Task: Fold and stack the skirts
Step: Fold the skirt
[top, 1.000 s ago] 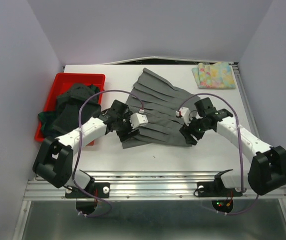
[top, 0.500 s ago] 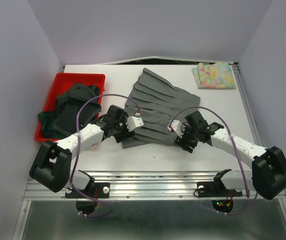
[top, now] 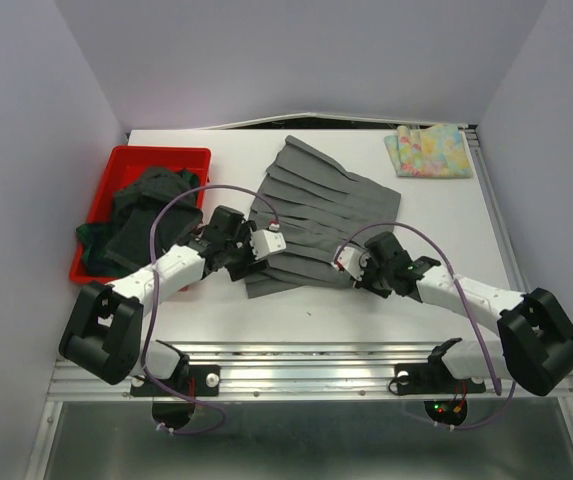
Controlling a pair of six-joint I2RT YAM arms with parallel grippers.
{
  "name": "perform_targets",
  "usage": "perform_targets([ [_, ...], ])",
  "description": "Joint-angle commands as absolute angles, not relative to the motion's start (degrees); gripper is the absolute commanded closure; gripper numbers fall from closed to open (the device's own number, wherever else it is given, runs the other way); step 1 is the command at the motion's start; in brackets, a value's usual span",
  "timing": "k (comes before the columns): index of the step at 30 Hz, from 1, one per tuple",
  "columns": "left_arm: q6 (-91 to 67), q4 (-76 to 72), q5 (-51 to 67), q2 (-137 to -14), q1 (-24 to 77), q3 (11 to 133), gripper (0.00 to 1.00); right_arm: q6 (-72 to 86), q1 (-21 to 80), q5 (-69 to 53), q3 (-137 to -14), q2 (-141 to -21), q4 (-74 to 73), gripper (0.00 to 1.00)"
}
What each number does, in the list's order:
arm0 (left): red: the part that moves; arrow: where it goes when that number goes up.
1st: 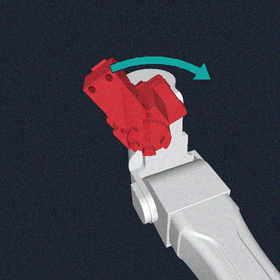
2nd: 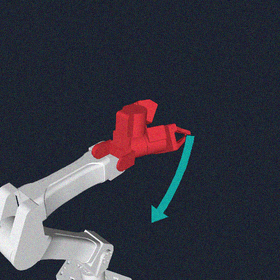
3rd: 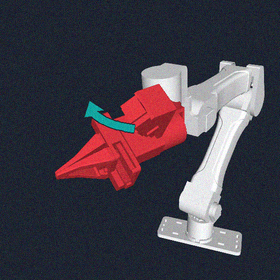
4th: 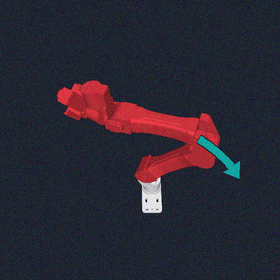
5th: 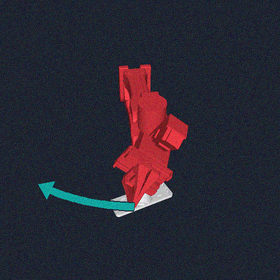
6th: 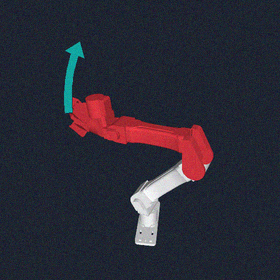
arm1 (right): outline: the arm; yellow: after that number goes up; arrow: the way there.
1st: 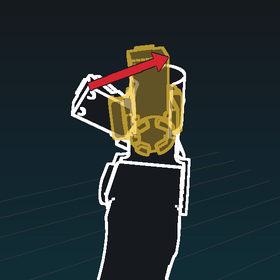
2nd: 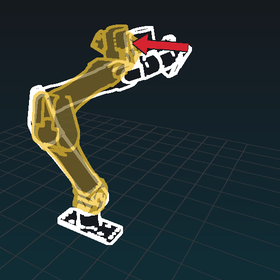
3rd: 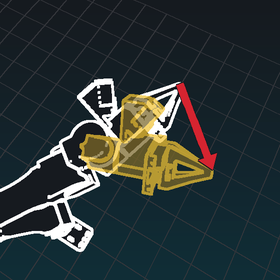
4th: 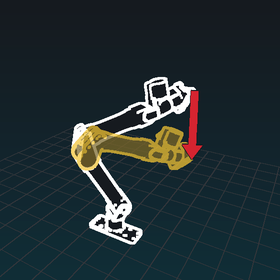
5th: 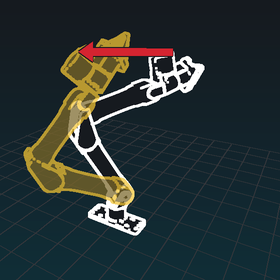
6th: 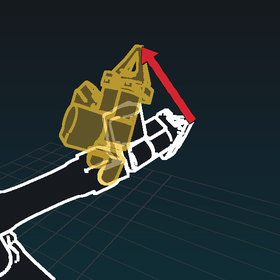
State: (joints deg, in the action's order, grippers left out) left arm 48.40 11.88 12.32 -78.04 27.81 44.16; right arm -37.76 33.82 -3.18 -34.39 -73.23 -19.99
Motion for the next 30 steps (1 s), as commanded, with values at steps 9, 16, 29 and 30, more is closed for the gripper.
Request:
perform_targets([
  [9,51.33,8.09,12.74,-80.51,30.67,42.45,0.87,-38.67,34.19,-3.16,-39.90,-69.00,-23.11,0.99],
  [16,50.01,16.06,14.32,-70.50,30.59,41.75,1.00,-41.48,34.19,-4.74,-40.25,-62.68,-31.10,0.99],
  [29,44.57,33.12,15.65,-50.55,31.29,47.53,1.00,-40.52,34.19,-11.51,-48.06,-54.32,-48.95,0.99],
  [30,44.04,33.92,15.56,-49.06,31.64,48.51,1.00,-40.52,34.19,-11.69,-48.69,-53.97,-50.00,0.99],
])
